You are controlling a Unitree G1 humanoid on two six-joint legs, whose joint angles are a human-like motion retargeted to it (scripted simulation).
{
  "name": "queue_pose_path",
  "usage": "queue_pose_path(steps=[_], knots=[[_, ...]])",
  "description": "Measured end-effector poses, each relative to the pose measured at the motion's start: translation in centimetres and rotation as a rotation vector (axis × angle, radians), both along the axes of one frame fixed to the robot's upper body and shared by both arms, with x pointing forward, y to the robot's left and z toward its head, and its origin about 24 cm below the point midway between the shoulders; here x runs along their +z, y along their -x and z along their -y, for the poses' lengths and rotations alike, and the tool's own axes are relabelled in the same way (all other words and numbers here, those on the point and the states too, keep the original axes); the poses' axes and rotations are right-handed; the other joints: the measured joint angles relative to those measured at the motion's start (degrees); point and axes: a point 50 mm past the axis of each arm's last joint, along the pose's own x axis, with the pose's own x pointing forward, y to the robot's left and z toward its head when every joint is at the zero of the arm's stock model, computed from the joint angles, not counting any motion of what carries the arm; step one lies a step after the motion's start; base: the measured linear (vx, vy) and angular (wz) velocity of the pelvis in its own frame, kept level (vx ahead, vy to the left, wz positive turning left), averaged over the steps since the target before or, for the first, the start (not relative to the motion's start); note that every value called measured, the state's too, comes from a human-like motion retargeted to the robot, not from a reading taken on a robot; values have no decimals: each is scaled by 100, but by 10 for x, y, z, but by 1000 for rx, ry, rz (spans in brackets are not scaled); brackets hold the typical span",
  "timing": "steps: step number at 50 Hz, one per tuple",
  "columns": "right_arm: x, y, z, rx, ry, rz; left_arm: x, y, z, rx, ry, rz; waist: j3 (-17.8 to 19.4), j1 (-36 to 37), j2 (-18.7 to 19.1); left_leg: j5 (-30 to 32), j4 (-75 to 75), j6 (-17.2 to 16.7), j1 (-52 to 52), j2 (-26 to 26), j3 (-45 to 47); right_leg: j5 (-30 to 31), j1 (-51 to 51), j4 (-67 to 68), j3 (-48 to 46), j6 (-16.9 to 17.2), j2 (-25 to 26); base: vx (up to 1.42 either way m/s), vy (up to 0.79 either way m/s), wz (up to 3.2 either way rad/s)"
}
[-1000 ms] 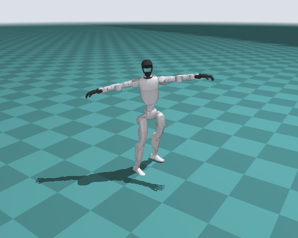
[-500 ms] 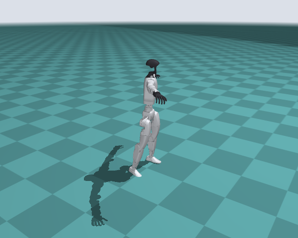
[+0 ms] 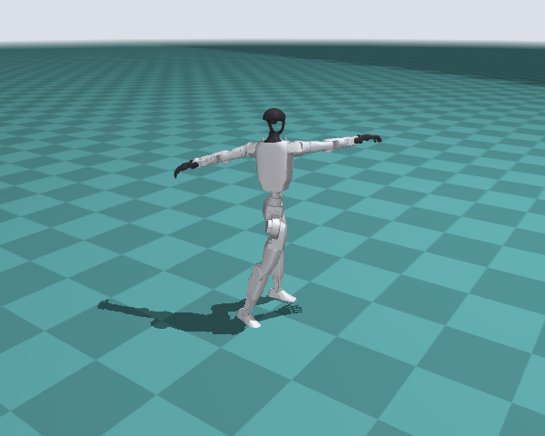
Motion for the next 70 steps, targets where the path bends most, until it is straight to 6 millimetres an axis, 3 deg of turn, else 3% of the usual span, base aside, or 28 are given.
queue_pose_path(steps=[10,15,20,25,27,28,38,47,62,70], knots=[[24,-36,-43,107,11,59,-8,7,3,28,13,55,-142,-242,-12,142,-159,-71,-97,-91,-309,-33,-27,72,-310,-84,-25,1,3,30],[26,-47,-58,155,1,61,-9,-10,0,-30,8,50,-340,-581,70,25,-142,-2,-52,-8,-228,-192,-106,389,-274,-284,-89,0,1,-8],[32,-57,-75,200,13,73,-9,-38,-4,-125,6,56,-381,-971,48,84,-199,-127,-51,12,-57,-96,-162,223,-42,-101,-95,-2,1,-37],[37,-57,-76,208,19,77,-10,-51,-5,-168,16,34,-382,-1188,195,-100,-82,-99,84,137,454,-61,-235,207,475,-58,-124,-1,-1,-95],[37,-52,-69,192,30,77,-9,-51,-6,-169,18,15,-403,-1235,322,-339,97,-12,175,236,779,-171,-322,466,739,-175,-180,1,-1,-128],[36,-50,-65,178,27,79,-7,-52,-6,-165,13,20,-378,-1304,297,-274,27,-71,212,247,878,-80,-320,298,893,-61,-163,-2,-2,-125],[14,0,0,-30,9,11,5,-58,-9,-181,-17,-4,-472,-2254,680,-524,-24,-157,812,623,2227,4,-579,379,2307,15,-141,0,-2,-127],[-1,53,46,-213,-14,-29,29,-90,-14,-265,-95,-23,-505,-3619,1157,-764,28,-233,1313,865,3479,11,-949,618,3615,30,-34,0,-3,-128],[-36,125,89,-425,-146,-93,55,-165,-10,-485,-179,-44,-267,-6751,2204,-871,-289,-437,2218,1118,5442,252,-1354,553,5567,29,524,-1,-2,-119],[-36,170,107,-560,-226,10,77,-205,-3,-580,-260,-41,-380,-8325,2660,-888,-360,-480,2344,1111,6606,593,-1714,161,6695,25,853,0,-2,-134]])
